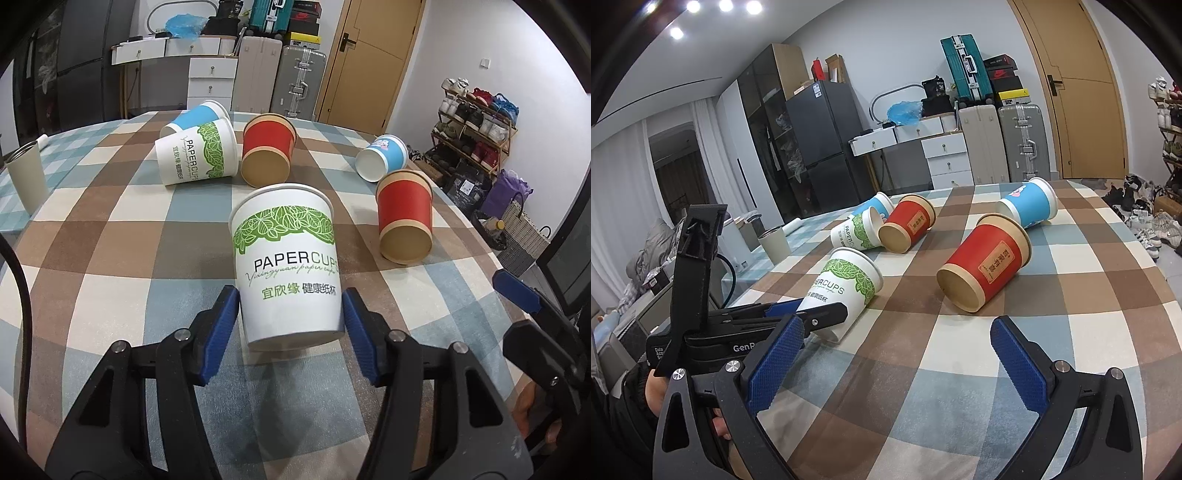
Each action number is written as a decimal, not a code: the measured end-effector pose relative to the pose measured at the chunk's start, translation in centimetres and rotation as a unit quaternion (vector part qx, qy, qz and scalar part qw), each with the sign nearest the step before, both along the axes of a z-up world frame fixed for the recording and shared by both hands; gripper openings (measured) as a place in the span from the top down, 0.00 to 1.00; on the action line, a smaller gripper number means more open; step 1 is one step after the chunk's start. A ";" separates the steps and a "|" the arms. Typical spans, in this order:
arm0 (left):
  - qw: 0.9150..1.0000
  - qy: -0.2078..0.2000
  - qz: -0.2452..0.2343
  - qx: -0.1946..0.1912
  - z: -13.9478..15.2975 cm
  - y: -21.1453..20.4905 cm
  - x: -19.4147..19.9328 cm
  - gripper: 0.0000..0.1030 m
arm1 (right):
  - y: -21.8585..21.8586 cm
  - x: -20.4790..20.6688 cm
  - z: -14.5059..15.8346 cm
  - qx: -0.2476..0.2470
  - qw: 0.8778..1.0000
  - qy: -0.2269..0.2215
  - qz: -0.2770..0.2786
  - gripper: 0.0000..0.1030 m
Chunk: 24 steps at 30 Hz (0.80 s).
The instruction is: Flip cup upright
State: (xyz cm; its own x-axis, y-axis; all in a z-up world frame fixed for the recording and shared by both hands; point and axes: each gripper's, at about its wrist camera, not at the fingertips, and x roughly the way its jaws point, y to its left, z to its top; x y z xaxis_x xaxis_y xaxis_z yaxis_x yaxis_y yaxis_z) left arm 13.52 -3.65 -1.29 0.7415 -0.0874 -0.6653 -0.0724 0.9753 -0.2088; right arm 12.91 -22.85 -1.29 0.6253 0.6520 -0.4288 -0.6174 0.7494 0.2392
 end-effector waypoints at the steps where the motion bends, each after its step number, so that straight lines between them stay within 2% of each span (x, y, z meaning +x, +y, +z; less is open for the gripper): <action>1: 1.000 -0.003 0.002 -0.001 0.0 0.1 -0.2 0.46 | 0.0 0.0 0.0 0.000 1.000 0.000 0.000 0.00; 13: 0.999 -0.039 0.008 -0.007 1.8 0.8 -4.4 0.46 | 0.2 0.0 0.1 -0.001 1.000 -0.005 0.007 0.00; 24: 0.999 -0.052 0.006 -0.012 1.9 0.6 -9.7 0.47 | 0.8 -0.4 -0.2 -0.017 1.000 -0.012 0.016 0.00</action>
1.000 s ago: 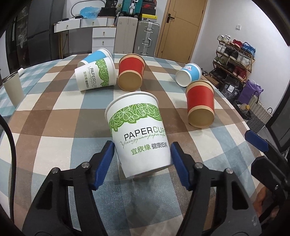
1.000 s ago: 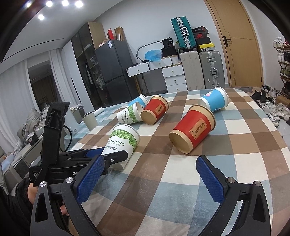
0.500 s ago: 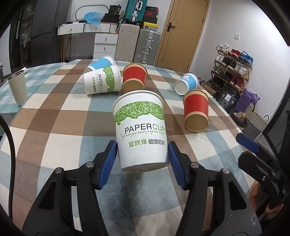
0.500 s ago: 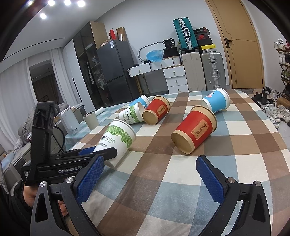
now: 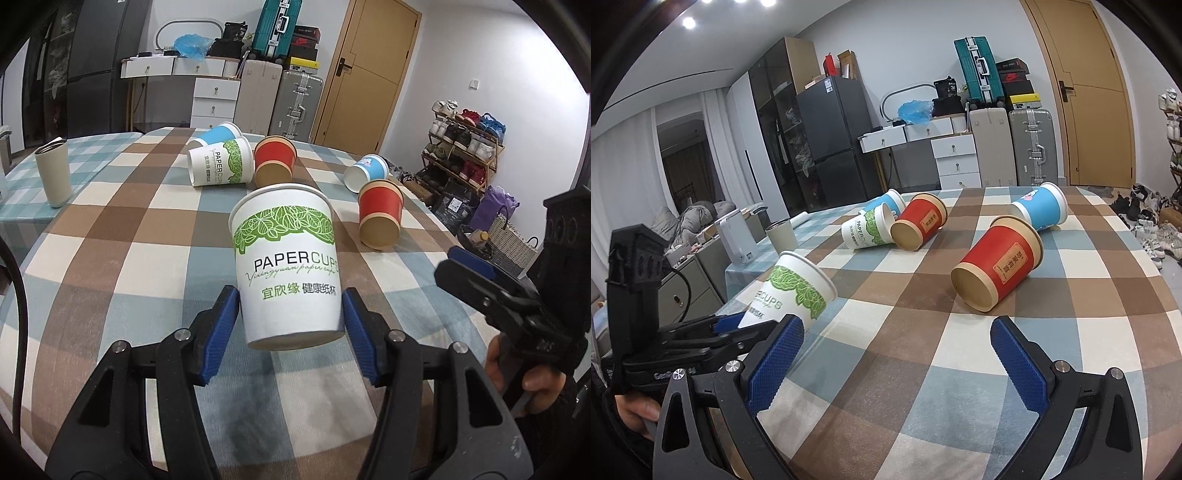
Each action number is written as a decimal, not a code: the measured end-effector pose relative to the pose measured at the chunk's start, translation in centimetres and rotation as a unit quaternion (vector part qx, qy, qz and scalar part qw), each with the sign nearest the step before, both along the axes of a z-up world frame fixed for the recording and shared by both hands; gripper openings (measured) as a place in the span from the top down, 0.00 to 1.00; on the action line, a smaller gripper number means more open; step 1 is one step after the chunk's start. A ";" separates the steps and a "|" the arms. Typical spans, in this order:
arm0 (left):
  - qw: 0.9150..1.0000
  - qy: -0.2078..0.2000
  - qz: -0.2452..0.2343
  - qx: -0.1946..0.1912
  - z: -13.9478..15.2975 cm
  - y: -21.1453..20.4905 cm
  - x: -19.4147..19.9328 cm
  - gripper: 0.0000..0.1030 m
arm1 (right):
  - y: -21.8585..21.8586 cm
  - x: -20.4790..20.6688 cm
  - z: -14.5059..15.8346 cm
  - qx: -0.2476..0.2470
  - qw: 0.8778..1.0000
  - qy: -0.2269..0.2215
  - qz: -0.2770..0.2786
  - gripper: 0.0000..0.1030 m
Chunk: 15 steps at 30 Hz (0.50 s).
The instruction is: Flip cup upright
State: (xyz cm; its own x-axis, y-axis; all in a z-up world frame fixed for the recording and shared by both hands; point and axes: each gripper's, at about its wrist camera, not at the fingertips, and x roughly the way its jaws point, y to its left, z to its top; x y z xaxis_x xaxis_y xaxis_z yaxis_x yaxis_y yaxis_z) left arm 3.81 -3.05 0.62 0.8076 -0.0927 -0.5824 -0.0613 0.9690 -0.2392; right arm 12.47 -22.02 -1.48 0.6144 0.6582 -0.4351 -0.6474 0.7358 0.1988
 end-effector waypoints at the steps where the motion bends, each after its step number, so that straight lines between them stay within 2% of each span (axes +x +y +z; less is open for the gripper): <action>1: 1.000 -0.002 0.000 0.002 0.0 -0.1 -0.4 0.46 | 0.1 0.0 0.0 -0.002 1.000 0.000 0.000 0.00; 6: 1.000 0.000 -0.008 -0.002 -0.2 -0.7 -1.5 0.47 | 0.4 -0.5 -0.1 -0.015 1.000 -0.004 -0.001 0.00; 15: 1.000 0.003 0.007 -0.008 -0.4 -0.7 -2.1 0.46 | 0.7 -1.7 -0.3 -0.029 1.000 -0.008 -0.008 0.00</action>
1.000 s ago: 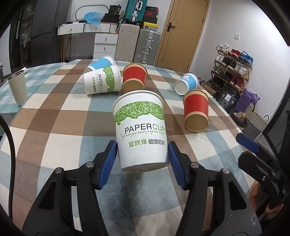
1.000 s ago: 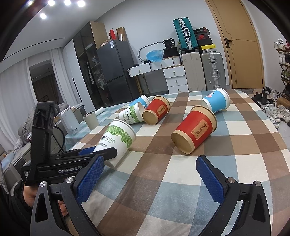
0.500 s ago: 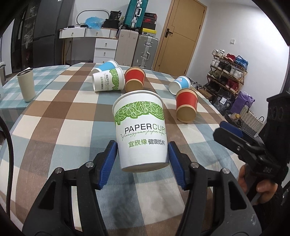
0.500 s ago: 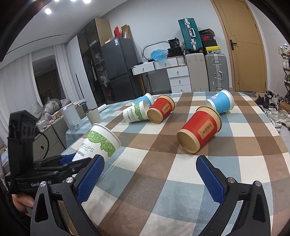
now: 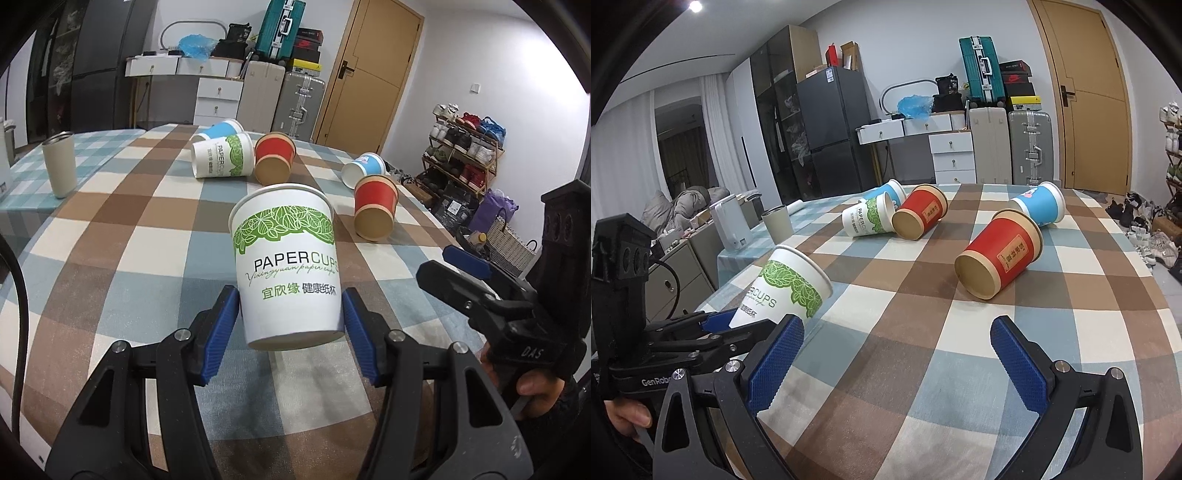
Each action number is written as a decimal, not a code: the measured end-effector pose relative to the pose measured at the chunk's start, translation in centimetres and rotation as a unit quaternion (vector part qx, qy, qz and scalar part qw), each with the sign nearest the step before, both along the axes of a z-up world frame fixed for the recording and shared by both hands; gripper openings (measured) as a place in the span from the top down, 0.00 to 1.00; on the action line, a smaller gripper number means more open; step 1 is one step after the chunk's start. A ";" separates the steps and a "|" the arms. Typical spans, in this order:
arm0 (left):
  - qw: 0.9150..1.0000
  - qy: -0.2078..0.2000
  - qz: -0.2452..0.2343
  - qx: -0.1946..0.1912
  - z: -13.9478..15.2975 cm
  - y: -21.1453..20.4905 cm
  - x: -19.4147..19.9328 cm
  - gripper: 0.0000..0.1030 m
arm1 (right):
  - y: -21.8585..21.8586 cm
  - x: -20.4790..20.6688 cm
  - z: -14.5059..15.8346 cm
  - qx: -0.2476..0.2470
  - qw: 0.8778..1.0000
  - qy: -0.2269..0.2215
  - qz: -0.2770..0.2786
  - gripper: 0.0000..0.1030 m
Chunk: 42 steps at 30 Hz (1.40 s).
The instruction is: Flip cup upright
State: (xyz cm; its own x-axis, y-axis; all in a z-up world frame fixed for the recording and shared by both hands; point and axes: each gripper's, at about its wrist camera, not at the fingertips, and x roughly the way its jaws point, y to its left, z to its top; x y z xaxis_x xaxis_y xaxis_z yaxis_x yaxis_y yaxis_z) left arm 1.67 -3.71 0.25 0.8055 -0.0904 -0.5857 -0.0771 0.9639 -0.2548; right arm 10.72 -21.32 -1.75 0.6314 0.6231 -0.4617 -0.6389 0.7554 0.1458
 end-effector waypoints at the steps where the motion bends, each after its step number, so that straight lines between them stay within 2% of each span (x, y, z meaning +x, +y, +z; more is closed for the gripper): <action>1: 1.000 0.002 0.002 -0.001 -0.2 0.0 0.0 0.46 | 0.0 0.0 0.0 -0.001 1.000 0.000 0.000 0.00; 19: 0.999 0.025 -0.004 0.025 -1.8 -1.0 1.6 0.45 | 0.1 -0.2 -0.1 0.001 1.000 0.003 -0.002 0.00; 21: 0.999 0.029 -0.005 0.030 -1.8 -1.2 1.7 0.39 | 0.1 -0.2 -0.1 0.002 1.000 0.003 -0.002 0.00; 23: 0.999 0.027 -0.003 0.035 -1.7 -1.2 1.7 0.25 | 0.1 -0.1 -0.1 0.003 1.000 0.003 -0.002 0.00; 30: 0.999 0.004 -0.003 0.040 -0.7 -1.0 1.0 0.14 | -0.1 0.0 0.0 0.004 1.000 0.006 -0.002 0.00; 33: 0.999 -0.012 0.003 0.041 -0.1 -0.6 0.5 0.01 | -0.1 0.0 0.0 0.005 1.000 0.007 -0.002 0.00; 38: 0.998 -0.030 0.007 0.051 1.0 0.5 -0.1 0.01 | 0.0 0.1 0.1 0.004 1.000 0.017 -0.006 0.00; 42: 0.998 -0.041 0.014 0.041 1.6 2.3 -0.6 0.01 | 0.4 0.0 0.4 0.006 0.999 0.032 -0.001 0.00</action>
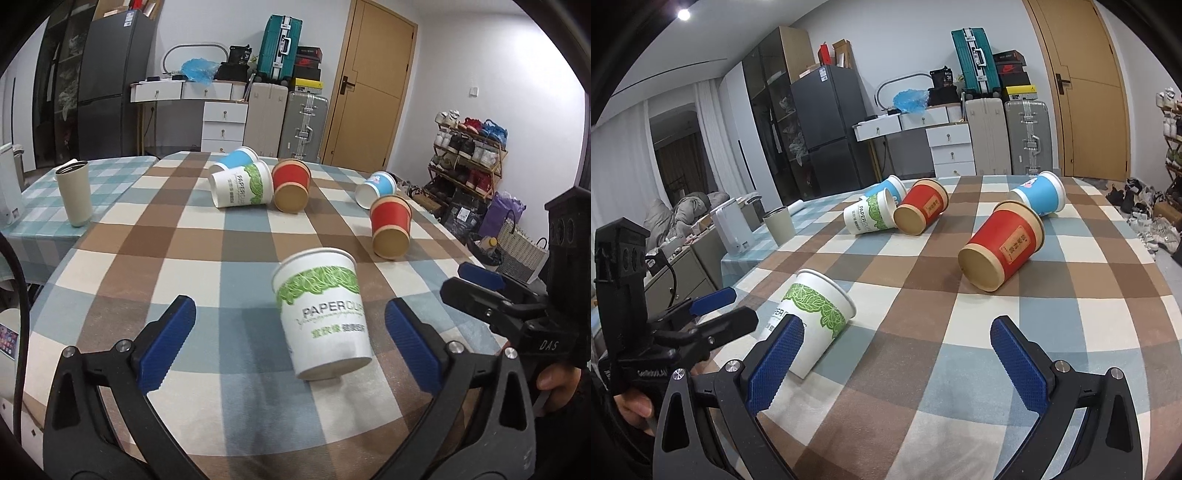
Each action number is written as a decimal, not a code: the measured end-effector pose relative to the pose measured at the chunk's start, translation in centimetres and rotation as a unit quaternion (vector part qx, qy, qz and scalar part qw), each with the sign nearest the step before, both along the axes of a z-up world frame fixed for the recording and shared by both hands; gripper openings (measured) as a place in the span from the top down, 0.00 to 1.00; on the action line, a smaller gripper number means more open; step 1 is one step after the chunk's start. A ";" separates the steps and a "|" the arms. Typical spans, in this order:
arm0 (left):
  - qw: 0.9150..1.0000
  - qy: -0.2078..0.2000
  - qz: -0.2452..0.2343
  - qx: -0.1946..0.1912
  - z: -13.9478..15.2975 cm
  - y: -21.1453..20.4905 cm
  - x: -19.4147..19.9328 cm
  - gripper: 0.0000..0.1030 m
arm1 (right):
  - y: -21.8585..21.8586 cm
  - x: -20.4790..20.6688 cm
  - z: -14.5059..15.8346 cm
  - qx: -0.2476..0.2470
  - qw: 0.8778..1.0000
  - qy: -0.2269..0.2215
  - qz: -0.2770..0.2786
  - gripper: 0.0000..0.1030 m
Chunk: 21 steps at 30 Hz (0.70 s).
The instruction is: Flip cup upright
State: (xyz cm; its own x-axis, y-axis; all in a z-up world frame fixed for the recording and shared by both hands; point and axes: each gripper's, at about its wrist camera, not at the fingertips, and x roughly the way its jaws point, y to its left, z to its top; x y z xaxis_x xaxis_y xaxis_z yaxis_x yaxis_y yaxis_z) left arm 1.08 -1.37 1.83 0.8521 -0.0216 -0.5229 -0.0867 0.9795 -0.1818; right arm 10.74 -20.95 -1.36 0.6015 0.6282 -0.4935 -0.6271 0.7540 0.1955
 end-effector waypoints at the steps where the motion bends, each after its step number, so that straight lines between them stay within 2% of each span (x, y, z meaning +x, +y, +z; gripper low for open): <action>1: 1.000 -0.001 0.003 0.000 0.1 0.5 0.0 0.01 | 0.1 0.0 0.1 0.000 1.000 0.006 0.001 0.00; 10: 1.000 -0.001 0.014 0.012 -0.2 3.5 -0.2 0.01 | 3.0 0.6 0.4 -0.012 0.997 0.070 0.022 0.00; 21: 0.999 0.002 0.031 0.018 -0.9 6.2 0.2 0.01 | 6.9 2.4 -0.3 -0.033 0.991 0.126 0.038 0.00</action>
State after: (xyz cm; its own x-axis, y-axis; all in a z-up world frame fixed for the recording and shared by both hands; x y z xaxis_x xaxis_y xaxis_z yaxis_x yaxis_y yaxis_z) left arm 1.24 4.79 0.88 0.8496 0.0493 -0.5251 -0.1477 0.9780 -0.1471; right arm 13.13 -14.00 -1.65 0.4061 0.6276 -0.6643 -0.6192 0.7235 0.3050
